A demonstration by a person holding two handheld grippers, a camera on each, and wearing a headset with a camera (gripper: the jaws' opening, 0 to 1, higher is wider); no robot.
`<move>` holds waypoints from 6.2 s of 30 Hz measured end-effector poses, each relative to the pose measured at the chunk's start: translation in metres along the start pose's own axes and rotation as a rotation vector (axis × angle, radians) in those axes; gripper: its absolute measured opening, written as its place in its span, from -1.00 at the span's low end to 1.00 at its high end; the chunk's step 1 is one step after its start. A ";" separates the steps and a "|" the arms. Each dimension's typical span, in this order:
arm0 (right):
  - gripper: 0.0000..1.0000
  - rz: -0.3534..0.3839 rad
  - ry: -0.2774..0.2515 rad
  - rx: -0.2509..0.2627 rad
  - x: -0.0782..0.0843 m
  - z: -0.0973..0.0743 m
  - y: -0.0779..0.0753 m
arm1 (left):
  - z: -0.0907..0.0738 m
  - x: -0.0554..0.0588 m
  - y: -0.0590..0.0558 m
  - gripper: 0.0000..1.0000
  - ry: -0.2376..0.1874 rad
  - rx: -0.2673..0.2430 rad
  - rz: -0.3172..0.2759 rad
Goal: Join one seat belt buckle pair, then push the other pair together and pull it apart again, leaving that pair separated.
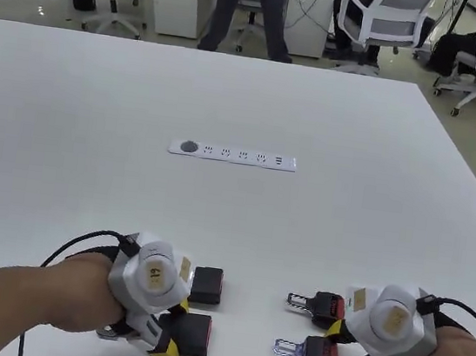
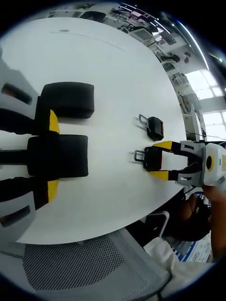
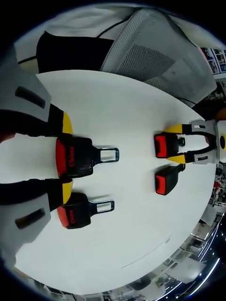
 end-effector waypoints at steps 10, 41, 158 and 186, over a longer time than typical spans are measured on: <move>-0.35 0.004 -0.032 0.002 -0.023 0.013 0.011 | 0.000 -0.001 -0.001 -0.31 -0.001 -0.005 -0.002; -0.35 -0.011 -0.102 -0.011 -0.078 0.042 0.025 | 0.002 0.000 -0.003 -0.31 0.025 0.004 0.002; -0.40 -0.066 -0.116 -0.050 -0.105 0.054 0.026 | 0.002 0.000 0.001 -0.34 0.065 0.033 0.034; -0.28 -0.030 -0.105 -0.022 -0.106 0.047 0.023 | -0.008 -0.001 0.002 -0.30 0.058 0.003 -0.104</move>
Point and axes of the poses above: the centre of the closed fingertips' face, and the gripper's own axes: z roughly forward along the fingers, y roughly to its left, x roughly out of its underside, the point moved 3 cm from there along -z, roughly backward along the fingers, and after that the axes turned 4 degrees about z, right-handed, at the moved point
